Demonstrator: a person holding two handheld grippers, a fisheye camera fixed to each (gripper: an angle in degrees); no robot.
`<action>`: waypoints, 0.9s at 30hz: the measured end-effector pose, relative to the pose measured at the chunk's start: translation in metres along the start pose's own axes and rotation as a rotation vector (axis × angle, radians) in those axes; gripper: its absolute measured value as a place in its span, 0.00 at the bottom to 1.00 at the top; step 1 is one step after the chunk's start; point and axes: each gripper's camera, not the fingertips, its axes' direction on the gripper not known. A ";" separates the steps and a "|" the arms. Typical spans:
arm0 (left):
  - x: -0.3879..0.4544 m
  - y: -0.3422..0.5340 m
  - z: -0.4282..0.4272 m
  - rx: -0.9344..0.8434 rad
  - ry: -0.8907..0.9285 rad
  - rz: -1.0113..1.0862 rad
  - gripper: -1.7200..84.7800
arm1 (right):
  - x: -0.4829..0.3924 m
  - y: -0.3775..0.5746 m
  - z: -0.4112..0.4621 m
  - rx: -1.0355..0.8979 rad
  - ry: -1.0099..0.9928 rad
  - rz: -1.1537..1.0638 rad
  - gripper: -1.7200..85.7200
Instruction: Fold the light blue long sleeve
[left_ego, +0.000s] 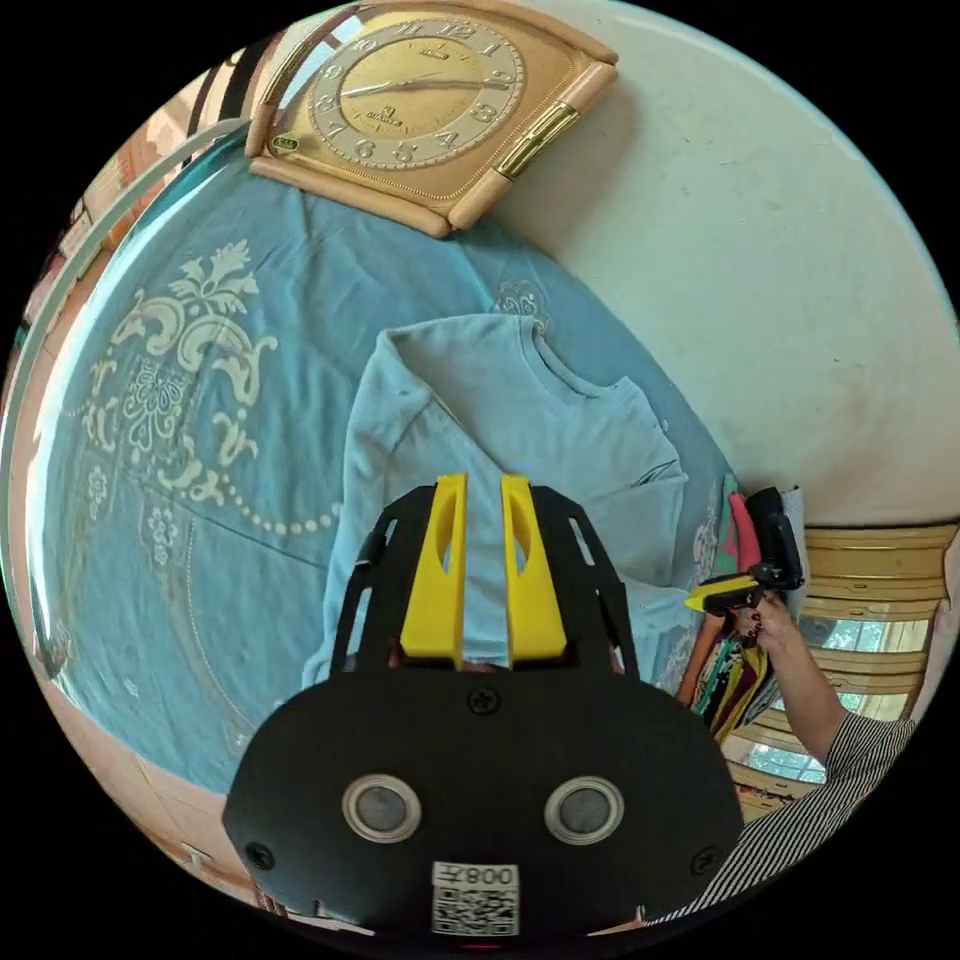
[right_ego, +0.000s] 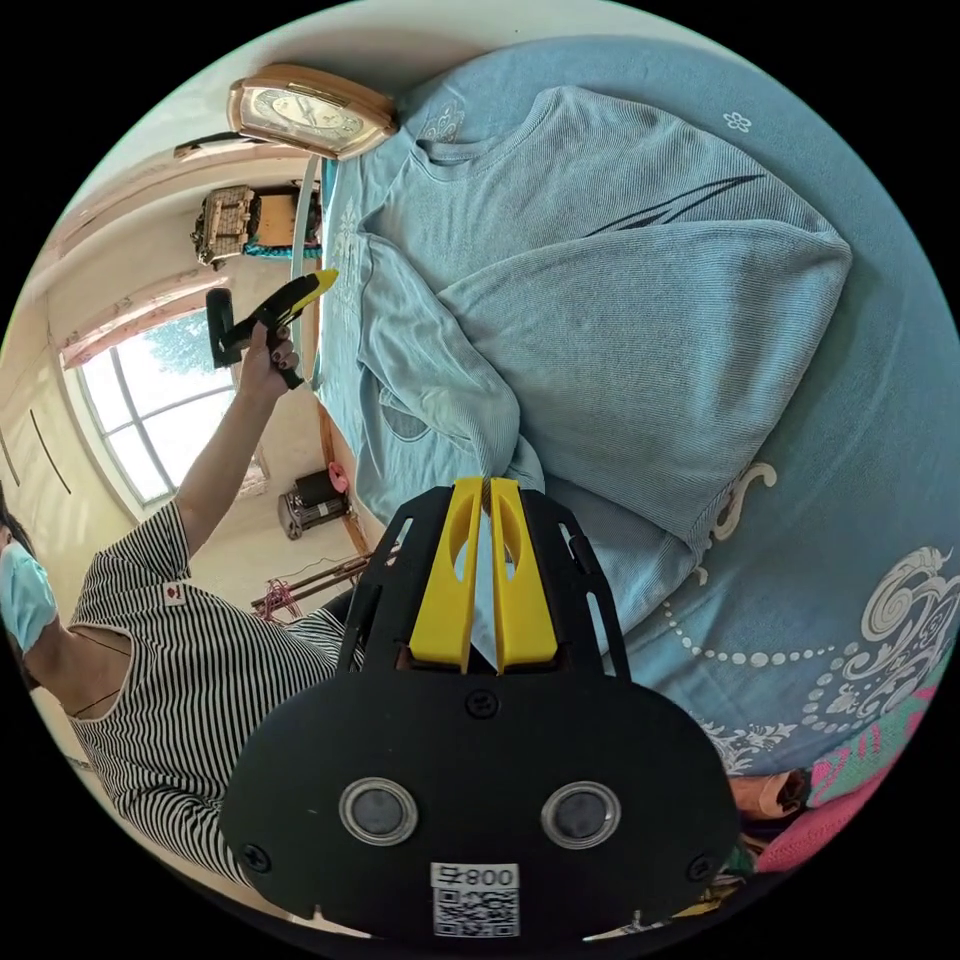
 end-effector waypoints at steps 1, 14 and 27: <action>0.001 -0.013 0.002 0.010 -0.032 -0.011 0.10 | 0.002 -0.003 -0.001 0.002 -0.002 -0.001 0.03; 0.013 -0.123 0.077 -0.131 -0.219 0.132 0.05 | 0.027 -0.062 -0.013 0.025 -0.076 -0.016 0.03; -0.066 -0.181 0.073 -0.077 -0.185 -0.009 0.07 | 0.056 -0.149 -0.044 0.078 -0.035 0.124 0.04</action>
